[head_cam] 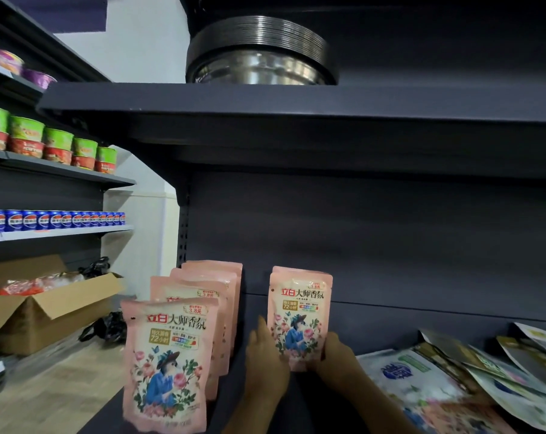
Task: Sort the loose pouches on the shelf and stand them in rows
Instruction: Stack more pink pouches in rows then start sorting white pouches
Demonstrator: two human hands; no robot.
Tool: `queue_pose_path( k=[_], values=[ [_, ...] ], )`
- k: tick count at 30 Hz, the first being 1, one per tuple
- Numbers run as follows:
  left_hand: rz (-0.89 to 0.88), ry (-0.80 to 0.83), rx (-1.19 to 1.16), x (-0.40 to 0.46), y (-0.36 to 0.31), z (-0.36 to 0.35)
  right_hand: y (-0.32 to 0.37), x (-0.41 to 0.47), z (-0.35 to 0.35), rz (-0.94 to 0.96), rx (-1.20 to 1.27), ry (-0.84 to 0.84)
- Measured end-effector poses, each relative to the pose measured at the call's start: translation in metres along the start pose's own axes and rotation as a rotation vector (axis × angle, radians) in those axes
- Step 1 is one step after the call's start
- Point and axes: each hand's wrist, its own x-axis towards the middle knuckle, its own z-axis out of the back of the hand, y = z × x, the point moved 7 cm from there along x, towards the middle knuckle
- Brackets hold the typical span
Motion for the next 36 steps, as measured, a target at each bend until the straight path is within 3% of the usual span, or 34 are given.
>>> queue_pose_path(
  k=[5, 9, 13, 17, 21, 23, 25, 27, 30, 34, 36],
  values=[
    [-0.154, -0.207, 0.105, -0.023, -0.041, 0.032, 0.003, -0.010, 0.026, -0.003, -0.005, -0.053],
    [-0.227, -0.166, 0.131, -0.038, -0.071, 0.032, 0.010, -0.023, 0.064, 0.052, -0.087, -0.136],
    [-0.096, 0.099, 0.223, -0.056, -0.085, 0.009, 0.004, -0.049, 0.095, 0.055, -0.204, -0.140],
    [0.174, 0.629, 0.195, -0.104, -0.093, -0.033, -0.011, -0.075, 0.112, 0.061, -0.236, -0.131],
    [0.264, 0.815, 0.166, -0.133, -0.103, -0.060, -0.031, -0.095, 0.123, 0.057, -0.206, -0.121],
    [0.340, 0.807, 0.047, -0.138, -0.101, -0.065, -0.045, -0.102, 0.126, 0.031, -0.177, -0.119],
    [0.446, 0.761, -0.225, -0.142, -0.105, -0.063, -0.057, -0.104, 0.125, 0.018, -0.156, -0.101],
    [0.443, 0.654, -0.361, -0.138, -0.111, -0.055, -0.063, -0.106, 0.125, -0.002, -0.107, -0.097],
    [0.314, 0.541, -0.281, -0.133, -0.128, -0.041, -0.072, -0.107, 0.121, -0.061, -0.098, -0.055],
    [-0.026, 0.375, 0.161, -0.132, -0.160, -0.004, -0.069, -0.113, 0.117, -0.050, -0.121, -0.032],
    [-0.165, 0.289, 0.224, -0.132, -0.173, 0.009, -0.066, -0.115, 0.114, -0.032, -0.071, -0.036]
  ],
)
